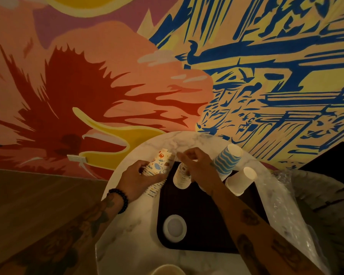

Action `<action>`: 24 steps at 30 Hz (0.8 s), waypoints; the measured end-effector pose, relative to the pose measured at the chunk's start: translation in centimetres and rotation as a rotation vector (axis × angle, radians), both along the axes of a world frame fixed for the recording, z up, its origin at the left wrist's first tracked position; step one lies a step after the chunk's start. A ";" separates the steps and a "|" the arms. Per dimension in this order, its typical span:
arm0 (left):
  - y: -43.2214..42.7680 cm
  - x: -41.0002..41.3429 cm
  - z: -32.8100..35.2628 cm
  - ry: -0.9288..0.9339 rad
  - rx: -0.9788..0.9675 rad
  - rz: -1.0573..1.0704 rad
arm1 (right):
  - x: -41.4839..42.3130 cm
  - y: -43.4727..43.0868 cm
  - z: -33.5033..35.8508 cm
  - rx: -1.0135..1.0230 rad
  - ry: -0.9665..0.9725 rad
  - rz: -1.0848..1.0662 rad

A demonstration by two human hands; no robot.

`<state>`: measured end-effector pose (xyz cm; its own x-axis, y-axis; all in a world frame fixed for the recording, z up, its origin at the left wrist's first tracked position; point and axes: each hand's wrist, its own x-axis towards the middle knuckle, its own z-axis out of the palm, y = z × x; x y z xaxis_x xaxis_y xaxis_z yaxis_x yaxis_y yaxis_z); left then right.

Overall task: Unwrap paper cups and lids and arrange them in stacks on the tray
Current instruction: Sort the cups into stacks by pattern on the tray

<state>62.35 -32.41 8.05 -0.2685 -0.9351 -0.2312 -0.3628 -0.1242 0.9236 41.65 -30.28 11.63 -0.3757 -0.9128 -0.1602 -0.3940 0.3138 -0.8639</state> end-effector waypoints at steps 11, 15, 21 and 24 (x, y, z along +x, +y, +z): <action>1.0 -1.3 -0.1 -0.043 -0.157 -0.138 | 1.2 0.9 0.3 0.044 -0.178 0.025; 1.1 -1.3 -0.4 -0.067 -0.171 -0.136 | 1.1 1.1 0.0 0.046 -0.206 0.030; 0.8 -1.0 -0.7 -0.052 -0.128 -0.109 | 0.1 0.4 0.8 -0.060 -0.174 -0.050; 0.6 -0.4 -0.8 -0.046 -0.092 -0.067 | -1.3 -0.3 2.6 -0.158 -0.059 -0.094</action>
<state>61.97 -31.82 7.29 -0.3220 -0.9334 -0.1582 -0.4092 -0.0134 0.9123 40.37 -30.62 14.21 -0.4551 -0.8895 -0.0417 -0.3168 0.2055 -0.9259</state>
